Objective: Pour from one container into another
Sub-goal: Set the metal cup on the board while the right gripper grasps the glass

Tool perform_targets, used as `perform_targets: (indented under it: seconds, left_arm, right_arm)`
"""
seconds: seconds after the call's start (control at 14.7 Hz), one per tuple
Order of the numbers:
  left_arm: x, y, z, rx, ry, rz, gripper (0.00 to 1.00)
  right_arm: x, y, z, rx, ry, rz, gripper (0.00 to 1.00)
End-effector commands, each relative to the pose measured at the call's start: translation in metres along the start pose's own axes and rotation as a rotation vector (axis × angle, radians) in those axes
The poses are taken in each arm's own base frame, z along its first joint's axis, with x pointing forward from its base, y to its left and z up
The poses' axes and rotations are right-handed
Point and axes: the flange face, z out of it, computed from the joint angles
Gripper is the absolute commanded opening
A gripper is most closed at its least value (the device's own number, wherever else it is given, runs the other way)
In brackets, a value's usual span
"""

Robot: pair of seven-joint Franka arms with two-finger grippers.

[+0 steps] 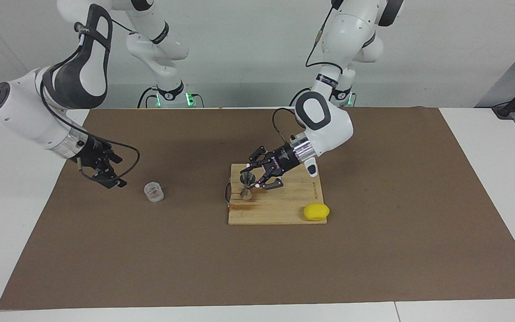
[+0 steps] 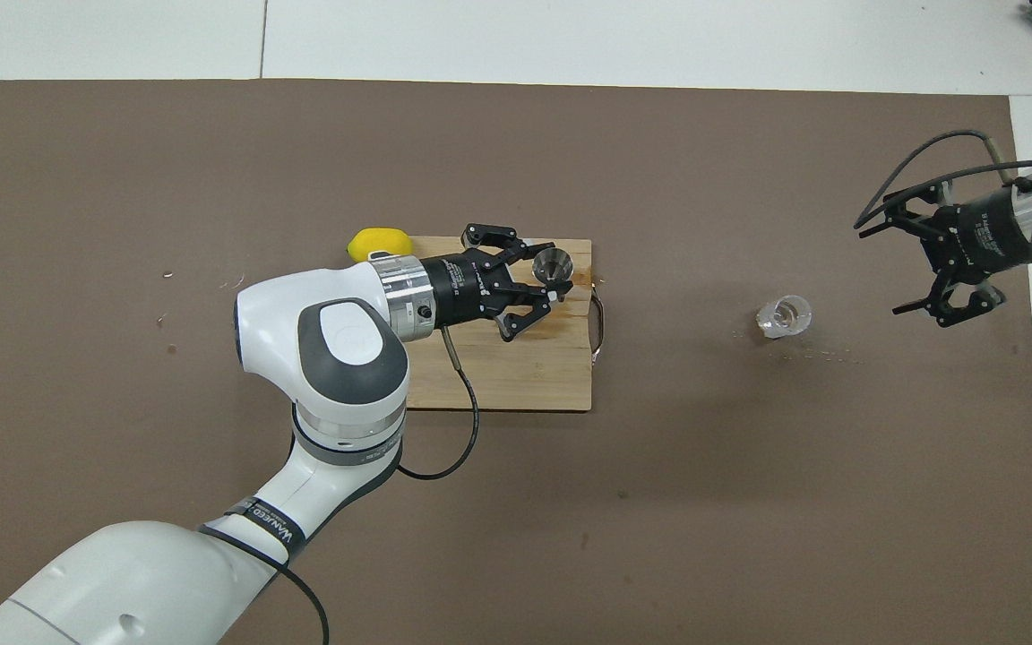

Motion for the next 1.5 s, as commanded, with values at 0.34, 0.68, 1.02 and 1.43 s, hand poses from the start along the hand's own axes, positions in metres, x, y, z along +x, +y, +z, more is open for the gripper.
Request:
perform_targets:
  seconds: [0.34, 0.68, 1.02, 1.43]
  left_arm:
    - [0.013, -0.004, 0.021, -0.030, 0.029, -0.022, 0.00]
    - [0.014, -0.004, 0.021, -0.032, 0.035, -0.019, 0.00]
    - [0.015, -0.001, 0.019, -0.037, 0.038, -0.018, 0.68]
    - [0.015, 0.001, 0.018, -0.044, 0.039, -0.020, 1.00]
  right_arm:
    - [0.046, 0.016, 0.063, 0.089, -0.094, 0.230, 1.00]
    - [0.075, 0.020, 0.111, 0.093, -0.199, 0.234, 1.00]
    - [0.079, 0.030, 0.147, 0.092, -0.277, 0.214, 1.00]
    - [0.076, 0.047, 0.174, 0.120, -0.301, 0.214, 1.00]
